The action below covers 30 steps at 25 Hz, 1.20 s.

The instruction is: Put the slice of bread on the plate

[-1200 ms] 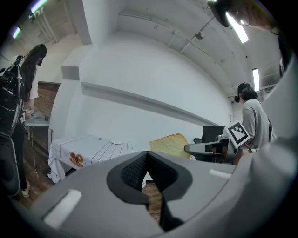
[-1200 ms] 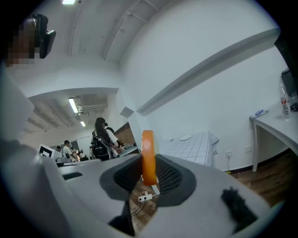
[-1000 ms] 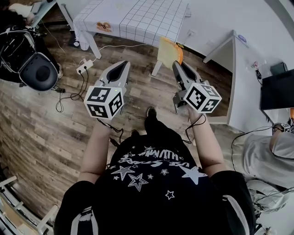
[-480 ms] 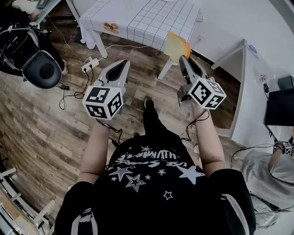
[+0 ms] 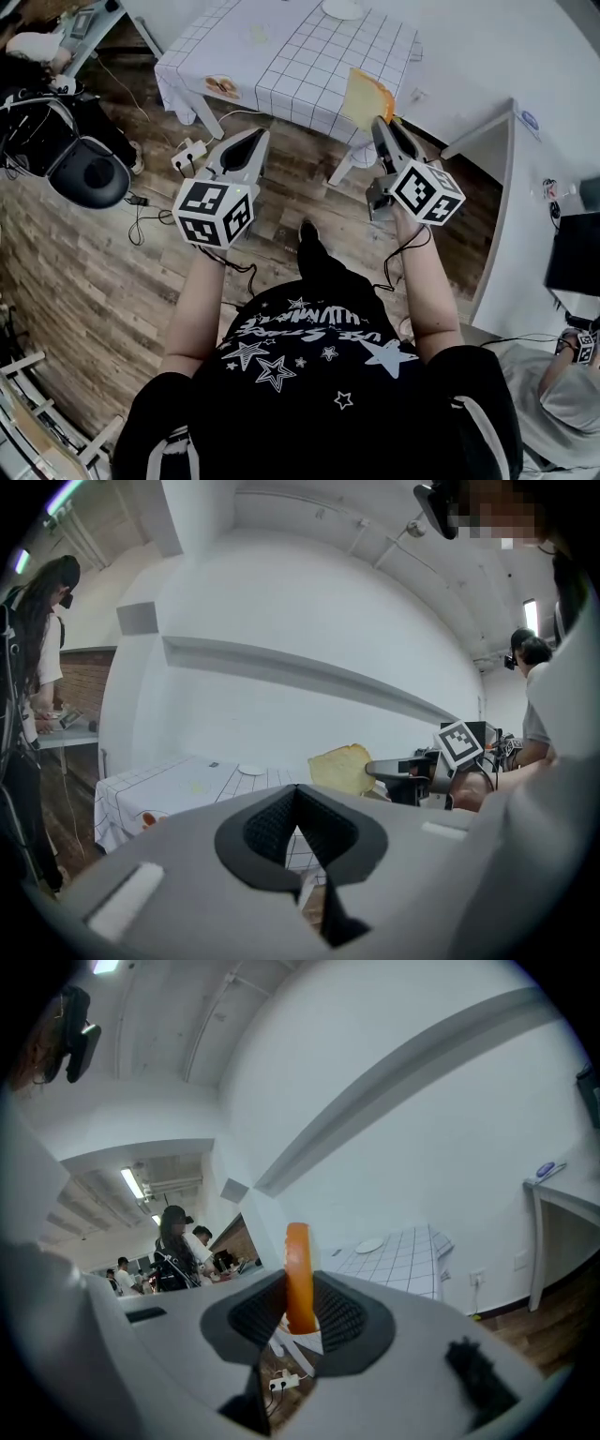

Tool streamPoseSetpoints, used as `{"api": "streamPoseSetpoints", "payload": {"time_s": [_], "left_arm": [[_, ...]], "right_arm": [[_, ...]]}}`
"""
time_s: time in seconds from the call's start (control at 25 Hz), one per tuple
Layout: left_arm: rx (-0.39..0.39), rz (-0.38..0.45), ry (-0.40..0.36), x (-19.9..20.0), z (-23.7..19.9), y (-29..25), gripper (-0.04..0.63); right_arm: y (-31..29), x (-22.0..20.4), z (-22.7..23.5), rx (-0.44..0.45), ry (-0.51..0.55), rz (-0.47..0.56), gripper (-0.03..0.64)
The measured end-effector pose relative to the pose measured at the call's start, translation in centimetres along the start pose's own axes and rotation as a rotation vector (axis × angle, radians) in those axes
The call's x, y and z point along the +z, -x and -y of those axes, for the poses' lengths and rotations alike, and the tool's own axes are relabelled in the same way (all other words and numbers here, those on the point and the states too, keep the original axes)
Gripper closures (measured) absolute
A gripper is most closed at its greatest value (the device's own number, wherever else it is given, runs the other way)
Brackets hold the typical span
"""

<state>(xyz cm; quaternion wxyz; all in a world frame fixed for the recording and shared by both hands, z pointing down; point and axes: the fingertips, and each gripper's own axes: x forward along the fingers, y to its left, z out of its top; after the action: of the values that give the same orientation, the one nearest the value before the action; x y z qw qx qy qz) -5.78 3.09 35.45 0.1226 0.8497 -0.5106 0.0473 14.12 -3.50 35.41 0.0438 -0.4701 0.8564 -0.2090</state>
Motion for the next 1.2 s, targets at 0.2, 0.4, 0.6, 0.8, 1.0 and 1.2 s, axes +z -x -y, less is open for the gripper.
{"api": "streamPoseSetpoints", "payload": {"time_s": [0.2, 0.4, 0.6, 0.8, 1.0, 1.2], "left_arm": [[0.037, 0.004, 0.006, 0.9, -2.5, -2.9, 0.586], [0.022, -0.01, -0.005, 0.0, -2.7, 0.1, 0.586], [0.014, -0.017, 0.003, 0.9, -3.2, -0.5, 0.586], [0.029, -0.013, 0.02, 2.8, -3.9, -4.6, 0.586], [0.035, -0.037, -0.01, -0.4, -3.5, -5.3, 0.586], [0.049, -0.033, -0.009, 0.5, -4.5, -6.0, 0.586]], "right_arm": [[-3.0, 0.8, 2.3, 0.008, -0.009, 0.005, 0.525], [-1.6, -1.5, -0.5, 0.005, -0.017, -0.01, 0.525], [-2.5, -0.9, -1.1, 0.009, -0.009, -0.029, 0.525], [-5.5, 1.2, 1.2, 0.023, -0.018, -0.05, 0.525], [-6.1, -1.2, 2.8, 0.044, -0.048, -0.021, 0.525], [-7.5, -1.0, 3.0, 0.047, -0.062, -0.032, 0.525]]}}
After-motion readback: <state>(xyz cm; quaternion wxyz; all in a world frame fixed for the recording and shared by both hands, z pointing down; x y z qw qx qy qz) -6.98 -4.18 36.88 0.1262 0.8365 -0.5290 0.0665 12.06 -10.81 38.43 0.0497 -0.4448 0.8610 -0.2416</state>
